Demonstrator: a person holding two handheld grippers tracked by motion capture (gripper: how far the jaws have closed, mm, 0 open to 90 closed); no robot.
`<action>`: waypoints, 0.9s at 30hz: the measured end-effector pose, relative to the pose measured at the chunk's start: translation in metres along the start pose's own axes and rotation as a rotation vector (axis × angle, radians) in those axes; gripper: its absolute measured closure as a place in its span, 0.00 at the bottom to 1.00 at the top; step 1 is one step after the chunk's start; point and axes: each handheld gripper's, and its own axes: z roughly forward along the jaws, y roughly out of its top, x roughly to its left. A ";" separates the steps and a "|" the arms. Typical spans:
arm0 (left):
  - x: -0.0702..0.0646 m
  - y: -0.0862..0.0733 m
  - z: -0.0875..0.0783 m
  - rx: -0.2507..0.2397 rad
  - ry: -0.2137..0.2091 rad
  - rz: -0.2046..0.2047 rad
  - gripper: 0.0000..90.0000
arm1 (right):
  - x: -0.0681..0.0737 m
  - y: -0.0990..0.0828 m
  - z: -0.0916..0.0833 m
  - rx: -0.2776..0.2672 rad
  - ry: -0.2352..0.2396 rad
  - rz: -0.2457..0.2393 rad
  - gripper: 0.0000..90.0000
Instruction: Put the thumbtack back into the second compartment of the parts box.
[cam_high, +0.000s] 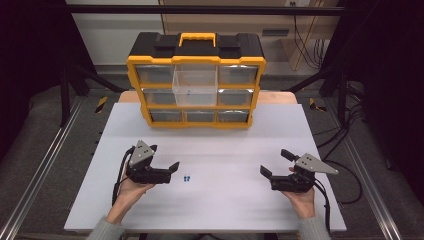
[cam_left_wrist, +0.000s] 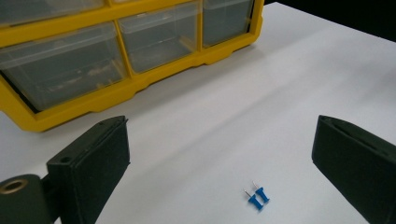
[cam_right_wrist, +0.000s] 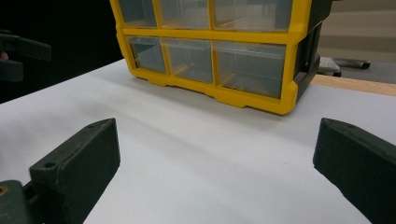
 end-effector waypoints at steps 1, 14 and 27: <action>-0.001 -0.001 0.001 0.007 -0.001 0.002 0.04 | 0.000 0.000 0.000 -0.001 -0.002 -0.003 0.01; -0.015 -0.015 0.023 0.096 -0.012 -0.009 0.07 | 0.000 0.000 -0.001 -0.004 -0.002 -0.003 0.01; -0.016 -0.028 0.035 0.148 0.003 -0.061 0.16 | 0.000 0.000 0.000 -0.005 -0.001 -0.006 0.01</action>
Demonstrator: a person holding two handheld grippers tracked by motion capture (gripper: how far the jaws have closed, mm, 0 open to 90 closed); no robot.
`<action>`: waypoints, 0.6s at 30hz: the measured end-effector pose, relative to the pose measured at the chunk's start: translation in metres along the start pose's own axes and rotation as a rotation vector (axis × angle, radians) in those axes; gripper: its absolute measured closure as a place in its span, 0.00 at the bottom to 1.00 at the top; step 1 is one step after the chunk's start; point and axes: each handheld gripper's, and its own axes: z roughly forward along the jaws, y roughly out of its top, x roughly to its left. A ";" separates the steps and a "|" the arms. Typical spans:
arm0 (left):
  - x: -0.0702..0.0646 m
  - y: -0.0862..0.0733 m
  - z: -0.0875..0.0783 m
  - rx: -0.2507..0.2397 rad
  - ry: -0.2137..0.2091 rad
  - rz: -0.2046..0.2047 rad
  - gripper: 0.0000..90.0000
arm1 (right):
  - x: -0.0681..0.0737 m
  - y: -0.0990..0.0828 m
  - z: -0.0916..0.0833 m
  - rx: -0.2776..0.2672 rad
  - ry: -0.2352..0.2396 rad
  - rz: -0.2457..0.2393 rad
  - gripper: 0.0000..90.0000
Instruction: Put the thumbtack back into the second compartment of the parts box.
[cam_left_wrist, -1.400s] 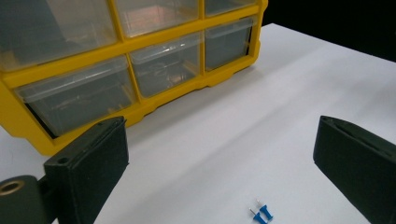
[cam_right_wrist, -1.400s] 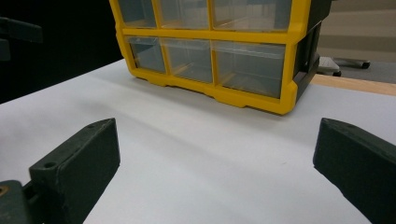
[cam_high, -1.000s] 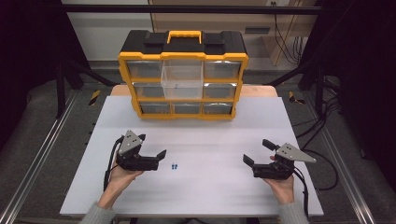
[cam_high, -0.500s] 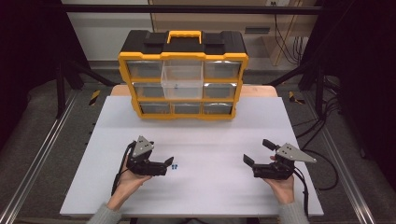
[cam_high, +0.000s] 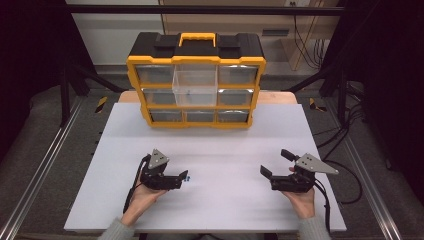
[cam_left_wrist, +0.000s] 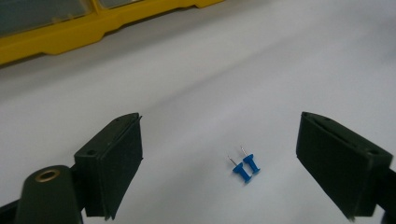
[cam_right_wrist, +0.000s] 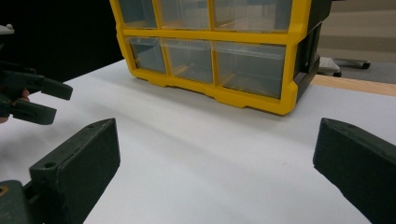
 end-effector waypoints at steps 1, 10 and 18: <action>-0.001 -0.001 0.002 0.000 0.000 -0.007 0.17 | 0.000 0.000 0.000 0.002 0.000 0.004 0.01; -0.007 -0.009 0.014 0.061 0.014 -0.018 0.27 | 0.001 0.000 0.000 0.000 0.006 0.018 0.01; -0.009 -0.012 0.019 0.096 0.016 -0.031 0.37 | 0.001 0.000 0.000 0.001 0.007 0.021 0.01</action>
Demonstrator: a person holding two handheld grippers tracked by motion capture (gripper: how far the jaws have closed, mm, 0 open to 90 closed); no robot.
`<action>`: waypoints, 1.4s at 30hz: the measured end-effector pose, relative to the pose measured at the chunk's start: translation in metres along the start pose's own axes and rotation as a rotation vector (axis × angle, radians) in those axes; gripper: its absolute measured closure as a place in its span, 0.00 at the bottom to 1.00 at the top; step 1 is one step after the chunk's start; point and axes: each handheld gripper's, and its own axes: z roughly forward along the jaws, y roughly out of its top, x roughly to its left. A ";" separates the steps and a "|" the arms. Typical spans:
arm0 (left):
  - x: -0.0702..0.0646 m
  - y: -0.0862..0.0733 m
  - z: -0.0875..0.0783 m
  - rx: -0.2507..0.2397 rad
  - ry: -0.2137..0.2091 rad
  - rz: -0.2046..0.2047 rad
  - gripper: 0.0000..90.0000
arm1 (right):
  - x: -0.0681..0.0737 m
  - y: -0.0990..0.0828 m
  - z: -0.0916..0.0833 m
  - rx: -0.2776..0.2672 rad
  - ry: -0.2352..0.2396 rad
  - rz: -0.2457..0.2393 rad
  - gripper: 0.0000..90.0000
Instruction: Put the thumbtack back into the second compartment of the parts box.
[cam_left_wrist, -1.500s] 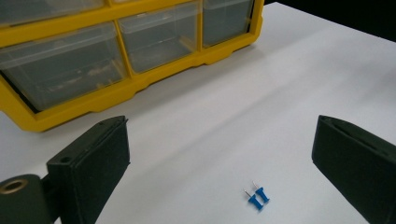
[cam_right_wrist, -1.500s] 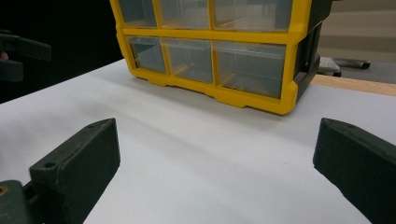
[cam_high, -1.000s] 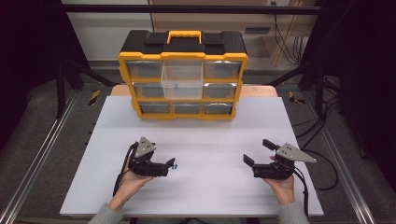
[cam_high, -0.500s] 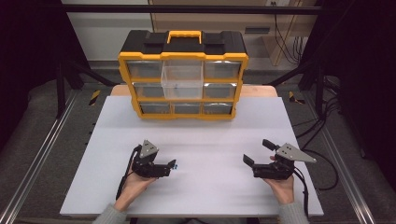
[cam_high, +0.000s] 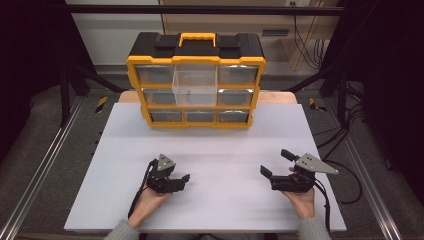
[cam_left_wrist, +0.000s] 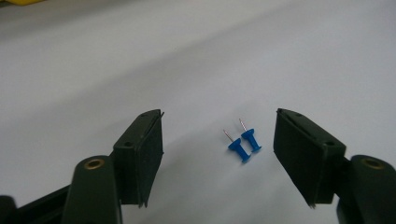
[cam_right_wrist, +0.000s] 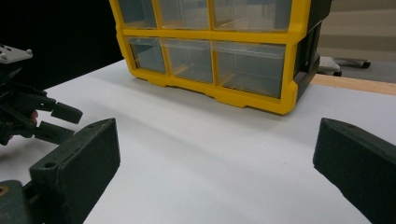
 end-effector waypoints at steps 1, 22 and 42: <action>-0.001 -0.001 0.001 0.000 0.003 0.002 0.39 | 0.000 0.000 0.000 -0.001 0.000 -0.003 0.01; -0.006 -0.003 0.007 0.048 0.023 0.018 0.62 | 0.000 0.000 0.000 0.003 -0.011 -0.002 0.01; -0.012 -0.003 0.008 0.073 0.040 0.048 0.76 | -0.002 0.000 -0.001 -0.002 -0.004 -0.016 0.01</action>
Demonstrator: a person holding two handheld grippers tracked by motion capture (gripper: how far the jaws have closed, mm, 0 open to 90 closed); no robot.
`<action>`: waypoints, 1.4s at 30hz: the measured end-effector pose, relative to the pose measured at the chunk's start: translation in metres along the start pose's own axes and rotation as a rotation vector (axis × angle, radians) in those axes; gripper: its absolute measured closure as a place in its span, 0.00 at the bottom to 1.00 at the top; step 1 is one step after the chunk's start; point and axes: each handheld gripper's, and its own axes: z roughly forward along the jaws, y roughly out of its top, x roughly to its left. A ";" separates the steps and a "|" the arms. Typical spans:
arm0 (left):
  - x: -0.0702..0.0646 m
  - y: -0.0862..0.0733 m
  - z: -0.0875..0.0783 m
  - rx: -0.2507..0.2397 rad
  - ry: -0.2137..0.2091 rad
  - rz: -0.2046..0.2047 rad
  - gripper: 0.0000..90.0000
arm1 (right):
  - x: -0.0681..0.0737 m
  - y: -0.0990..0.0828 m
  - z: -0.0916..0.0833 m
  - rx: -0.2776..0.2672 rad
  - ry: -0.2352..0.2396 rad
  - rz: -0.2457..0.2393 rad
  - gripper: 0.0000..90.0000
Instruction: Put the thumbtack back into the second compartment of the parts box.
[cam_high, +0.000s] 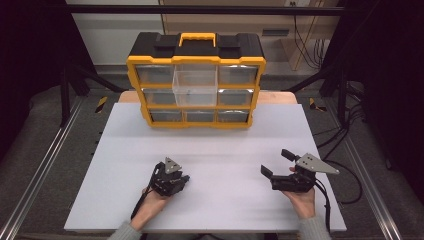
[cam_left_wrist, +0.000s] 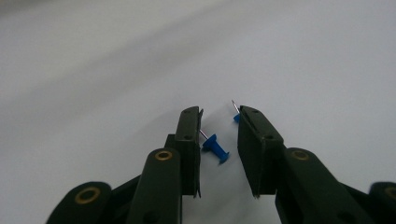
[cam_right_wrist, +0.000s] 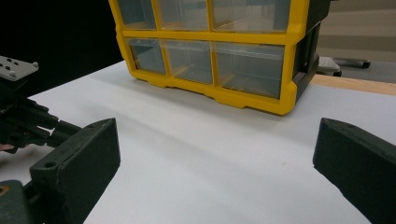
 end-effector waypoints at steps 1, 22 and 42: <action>0.000 0.000 0.000 0.000 0.005 0.004 0.76 | 0.000 0.000 0.000 -0.001 0.000 0.000 0.01; -0.001 -0.001 -0.005 0.016 0.030 -0.022 0.82 | 0.001 0.001 -0.001 0.002 -0.005 0.014 0.01; -0.001 -0.002 -0.003 0.015 0.032 -0.029 0.91 | 0.001 0.000 0.000 -0.002 -0.001 0.007 0.01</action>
